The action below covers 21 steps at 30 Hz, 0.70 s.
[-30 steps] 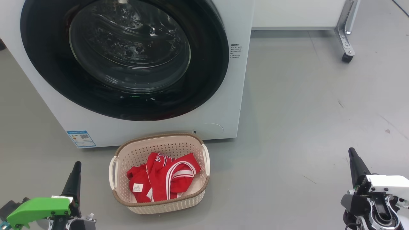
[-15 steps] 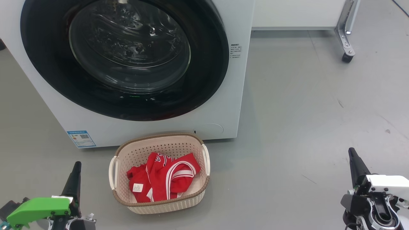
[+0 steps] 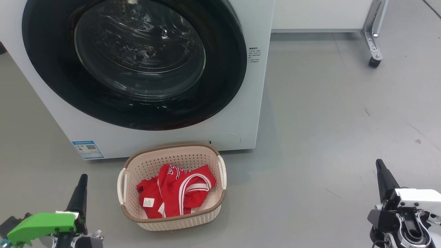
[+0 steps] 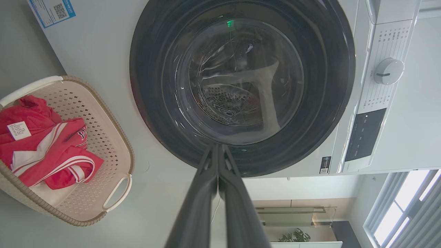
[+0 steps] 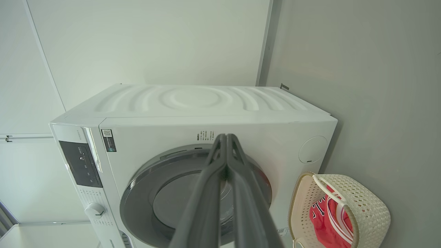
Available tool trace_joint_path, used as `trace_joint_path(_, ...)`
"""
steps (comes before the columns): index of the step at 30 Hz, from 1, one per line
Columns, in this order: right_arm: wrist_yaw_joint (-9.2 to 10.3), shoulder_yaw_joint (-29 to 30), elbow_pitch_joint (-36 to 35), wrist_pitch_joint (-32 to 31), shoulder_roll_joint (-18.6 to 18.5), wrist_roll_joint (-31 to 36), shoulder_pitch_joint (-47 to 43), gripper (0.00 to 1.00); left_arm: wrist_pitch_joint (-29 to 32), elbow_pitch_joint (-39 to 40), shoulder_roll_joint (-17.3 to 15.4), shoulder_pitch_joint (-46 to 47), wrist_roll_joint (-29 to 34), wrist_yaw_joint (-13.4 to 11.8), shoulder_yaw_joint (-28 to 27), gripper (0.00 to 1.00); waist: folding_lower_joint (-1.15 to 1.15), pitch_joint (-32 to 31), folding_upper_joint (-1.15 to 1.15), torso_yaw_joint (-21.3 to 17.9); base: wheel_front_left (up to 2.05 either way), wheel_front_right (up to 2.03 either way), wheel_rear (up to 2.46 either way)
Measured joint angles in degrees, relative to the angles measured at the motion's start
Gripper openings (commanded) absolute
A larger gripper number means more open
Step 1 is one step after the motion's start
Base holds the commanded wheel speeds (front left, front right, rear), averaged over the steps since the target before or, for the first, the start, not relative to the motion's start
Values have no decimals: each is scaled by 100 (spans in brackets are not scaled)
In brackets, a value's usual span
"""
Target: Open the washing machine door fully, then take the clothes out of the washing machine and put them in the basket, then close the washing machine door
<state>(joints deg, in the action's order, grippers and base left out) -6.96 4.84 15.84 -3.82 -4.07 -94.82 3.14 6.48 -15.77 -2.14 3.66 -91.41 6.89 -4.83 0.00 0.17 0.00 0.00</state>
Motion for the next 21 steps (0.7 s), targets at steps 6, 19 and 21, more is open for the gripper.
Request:
trace_joint_path(6,0,4,-1,0,1,1,0,0,0,0,0,0,0,0,0,0,0,0,0,0,0,0,0)
trace_joint_path(19,0,11,-1,0,4,8,0,0,0,0,0,0,0,0,0,0,0,0,0,0,0,0,0)
trace_joint_path(21,0,12,-1,0,4,8,0,0,0,0,0,0,0,0,0,0,0,0,0,0,0,0,0)
